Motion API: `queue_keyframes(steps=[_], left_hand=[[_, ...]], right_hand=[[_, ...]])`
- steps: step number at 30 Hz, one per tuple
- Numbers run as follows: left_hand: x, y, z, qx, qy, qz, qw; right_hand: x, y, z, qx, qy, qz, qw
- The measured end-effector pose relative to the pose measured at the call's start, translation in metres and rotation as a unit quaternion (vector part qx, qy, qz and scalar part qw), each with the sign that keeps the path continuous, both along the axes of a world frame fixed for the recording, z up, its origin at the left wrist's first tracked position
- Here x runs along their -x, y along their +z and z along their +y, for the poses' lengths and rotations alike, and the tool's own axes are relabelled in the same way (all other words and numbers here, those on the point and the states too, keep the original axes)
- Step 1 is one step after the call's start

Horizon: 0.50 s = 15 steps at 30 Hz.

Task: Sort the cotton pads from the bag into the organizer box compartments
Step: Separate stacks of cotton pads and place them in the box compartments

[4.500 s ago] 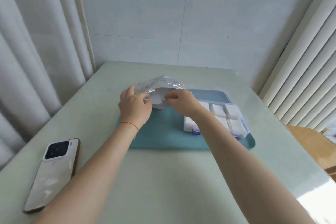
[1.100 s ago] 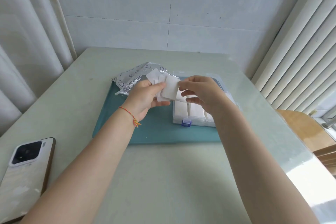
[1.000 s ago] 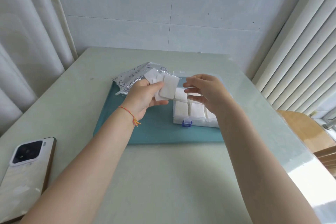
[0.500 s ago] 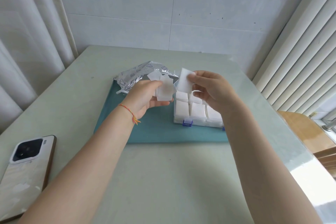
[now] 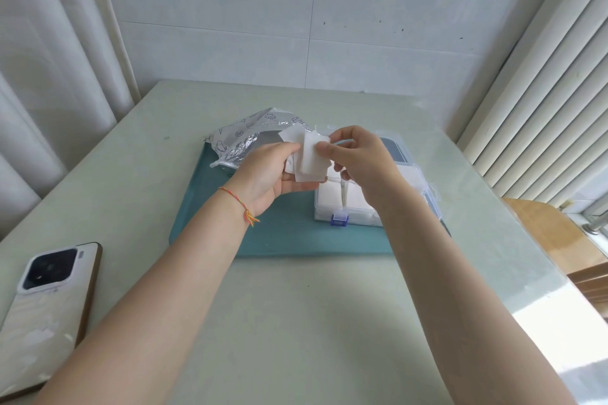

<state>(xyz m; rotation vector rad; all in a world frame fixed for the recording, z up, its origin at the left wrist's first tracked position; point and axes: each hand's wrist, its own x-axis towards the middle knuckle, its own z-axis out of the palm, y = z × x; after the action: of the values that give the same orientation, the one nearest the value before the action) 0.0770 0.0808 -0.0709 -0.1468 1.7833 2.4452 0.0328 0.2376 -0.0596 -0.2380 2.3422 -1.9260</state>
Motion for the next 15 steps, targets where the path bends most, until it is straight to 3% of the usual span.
queue_keyframes(steps=[6, 10, 12, 15], left_hand=[[0.000, 0.000, 0.001, -0.016, 0.008, -0.005, 1.000], [0.002, -0.002, -0.002, -0.041, 0.034, -0.018, 0.998], [0.004, -0.004, -0.005, -0.026, 0.045, -0.020, 0.998], [0.005, -0.005, -0.007, 0.011, 0.050, -0.024, 0.998]], right_hand=[[0.000, -0.003, -0.003, -0.019, 0.015, 0.053, 0.998], [0.003, 0.000, 0.002, 0.002, -0.033, 0.085, 0.996], [0.004, 0.006, 0.009, 0.040, -0.049, 0.076, 0.995], [0.006, 0.010, 0.017, 0.071, 0.013, 0.041, 0.997]])
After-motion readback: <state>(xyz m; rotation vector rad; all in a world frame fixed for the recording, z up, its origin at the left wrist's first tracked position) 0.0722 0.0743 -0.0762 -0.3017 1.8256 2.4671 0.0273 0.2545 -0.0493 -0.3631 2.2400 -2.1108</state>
